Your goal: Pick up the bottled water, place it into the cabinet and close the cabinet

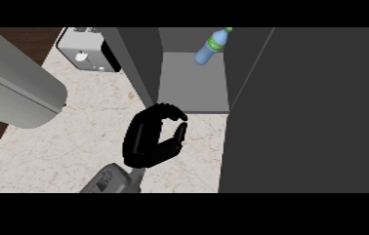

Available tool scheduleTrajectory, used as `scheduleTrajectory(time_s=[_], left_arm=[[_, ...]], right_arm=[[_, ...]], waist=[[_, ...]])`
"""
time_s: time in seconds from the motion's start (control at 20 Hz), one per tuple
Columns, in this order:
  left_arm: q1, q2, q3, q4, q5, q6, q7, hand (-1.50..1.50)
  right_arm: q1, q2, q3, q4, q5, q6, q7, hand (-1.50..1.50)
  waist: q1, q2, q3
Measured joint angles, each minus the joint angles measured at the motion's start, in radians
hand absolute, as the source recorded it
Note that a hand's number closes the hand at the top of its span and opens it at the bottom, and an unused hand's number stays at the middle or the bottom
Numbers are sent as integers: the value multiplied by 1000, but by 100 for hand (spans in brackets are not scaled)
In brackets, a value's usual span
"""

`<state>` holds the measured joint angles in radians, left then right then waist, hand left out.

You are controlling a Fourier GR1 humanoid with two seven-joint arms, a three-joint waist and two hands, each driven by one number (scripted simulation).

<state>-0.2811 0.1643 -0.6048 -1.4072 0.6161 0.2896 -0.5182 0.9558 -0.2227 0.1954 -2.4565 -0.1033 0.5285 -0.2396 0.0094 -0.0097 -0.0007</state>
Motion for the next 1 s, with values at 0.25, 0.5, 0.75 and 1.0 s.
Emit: scheduleTrajectory(time_s=[0.25, 0.5, 0.75, 1.0], left_arm=[[135, 100, 20, -131, 13, -28, -6, -150], [238, 188, 79, -243, 38, -38, -10, -150], [340, 244, 135, -333, 100, -72, -8, -150], [432, 299, 189, -388, 160, -121, -12, -150]], right_arm=[[16, -75, 33, -26, 35, 83, -18, 150], [33, -99, 108, -42, 59, 118, -47, 150], [40, -136, 230, -43, 81, 154, -27, 150], [-14, -154, 311, -45, 99, 147, 16, 150]], waist=[[-1, 0, 0], [-7, -2, -1], [-7, -4, -3], [5, -8, -7]])
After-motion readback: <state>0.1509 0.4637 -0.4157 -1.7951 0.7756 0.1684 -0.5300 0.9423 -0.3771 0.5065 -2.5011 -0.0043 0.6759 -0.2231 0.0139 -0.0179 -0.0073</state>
